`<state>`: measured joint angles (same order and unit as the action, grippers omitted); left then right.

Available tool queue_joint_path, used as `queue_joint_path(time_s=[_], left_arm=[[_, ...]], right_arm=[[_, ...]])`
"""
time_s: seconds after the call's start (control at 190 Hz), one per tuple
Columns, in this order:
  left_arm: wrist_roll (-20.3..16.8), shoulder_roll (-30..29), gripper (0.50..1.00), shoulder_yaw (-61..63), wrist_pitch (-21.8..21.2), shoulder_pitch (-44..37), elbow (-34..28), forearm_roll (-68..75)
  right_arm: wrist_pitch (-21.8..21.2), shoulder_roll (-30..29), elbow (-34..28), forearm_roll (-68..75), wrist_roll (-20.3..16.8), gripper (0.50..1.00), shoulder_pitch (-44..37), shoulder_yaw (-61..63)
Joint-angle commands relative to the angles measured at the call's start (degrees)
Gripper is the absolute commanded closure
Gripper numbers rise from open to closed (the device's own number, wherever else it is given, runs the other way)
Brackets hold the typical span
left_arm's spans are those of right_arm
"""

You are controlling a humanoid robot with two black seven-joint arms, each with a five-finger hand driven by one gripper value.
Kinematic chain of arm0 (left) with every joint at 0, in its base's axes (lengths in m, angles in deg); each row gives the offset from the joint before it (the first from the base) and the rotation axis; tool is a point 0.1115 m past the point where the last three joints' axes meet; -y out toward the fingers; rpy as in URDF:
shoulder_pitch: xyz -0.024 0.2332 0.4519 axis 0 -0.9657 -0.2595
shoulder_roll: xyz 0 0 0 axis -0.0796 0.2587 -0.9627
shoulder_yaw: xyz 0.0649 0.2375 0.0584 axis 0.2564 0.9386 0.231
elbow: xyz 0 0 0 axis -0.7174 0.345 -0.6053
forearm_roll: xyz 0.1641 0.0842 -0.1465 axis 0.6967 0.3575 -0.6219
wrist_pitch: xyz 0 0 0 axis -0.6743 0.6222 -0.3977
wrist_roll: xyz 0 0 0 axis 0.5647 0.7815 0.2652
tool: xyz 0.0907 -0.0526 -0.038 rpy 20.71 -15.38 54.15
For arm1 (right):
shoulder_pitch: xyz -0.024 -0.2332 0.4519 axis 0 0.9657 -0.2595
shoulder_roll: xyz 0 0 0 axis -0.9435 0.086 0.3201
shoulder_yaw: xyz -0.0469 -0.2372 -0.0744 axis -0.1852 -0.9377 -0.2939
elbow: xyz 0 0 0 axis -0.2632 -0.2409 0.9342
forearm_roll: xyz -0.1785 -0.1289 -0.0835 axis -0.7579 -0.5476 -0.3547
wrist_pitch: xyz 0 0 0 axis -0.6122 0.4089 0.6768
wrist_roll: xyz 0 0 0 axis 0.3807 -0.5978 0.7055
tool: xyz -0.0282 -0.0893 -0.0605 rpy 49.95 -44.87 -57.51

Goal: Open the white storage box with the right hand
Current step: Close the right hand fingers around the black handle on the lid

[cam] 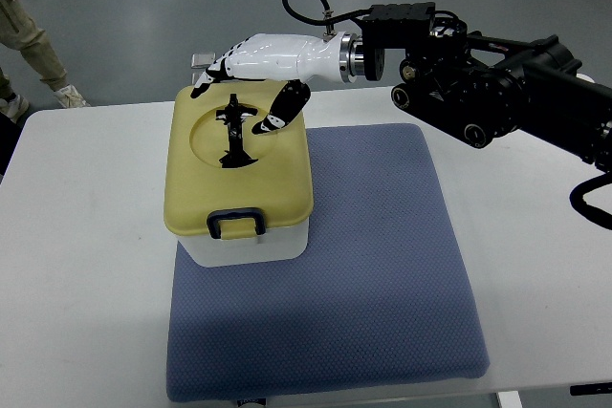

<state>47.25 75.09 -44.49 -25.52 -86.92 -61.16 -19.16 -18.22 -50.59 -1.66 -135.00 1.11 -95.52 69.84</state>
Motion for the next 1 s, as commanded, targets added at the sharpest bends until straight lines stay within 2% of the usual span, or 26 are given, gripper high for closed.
queue_joint_path(time_s=[0.0,0.802,0.997], left_arm=[[-0.03,0.0,0.5,-0.02,0.0,-0.01,0.03,-0.06],[-0.03,0.0,0.5,-0.02,0.0,0.26,-0.06,0.03],[-0.03,0.0,0.5,0.07,0.0,0.52,-0.06,-0.06]], right_arm=[[1.0,-0.26,0.18,-0.02,-0.32,0.711,0.05,-0.01],[2.85,-1.49,0.36,-0.02,-1.81,0.738,-0.21,0.07],[3.46,-1.58,0.36,-0.02,-1.81,0.765,-0.03,0.07]])
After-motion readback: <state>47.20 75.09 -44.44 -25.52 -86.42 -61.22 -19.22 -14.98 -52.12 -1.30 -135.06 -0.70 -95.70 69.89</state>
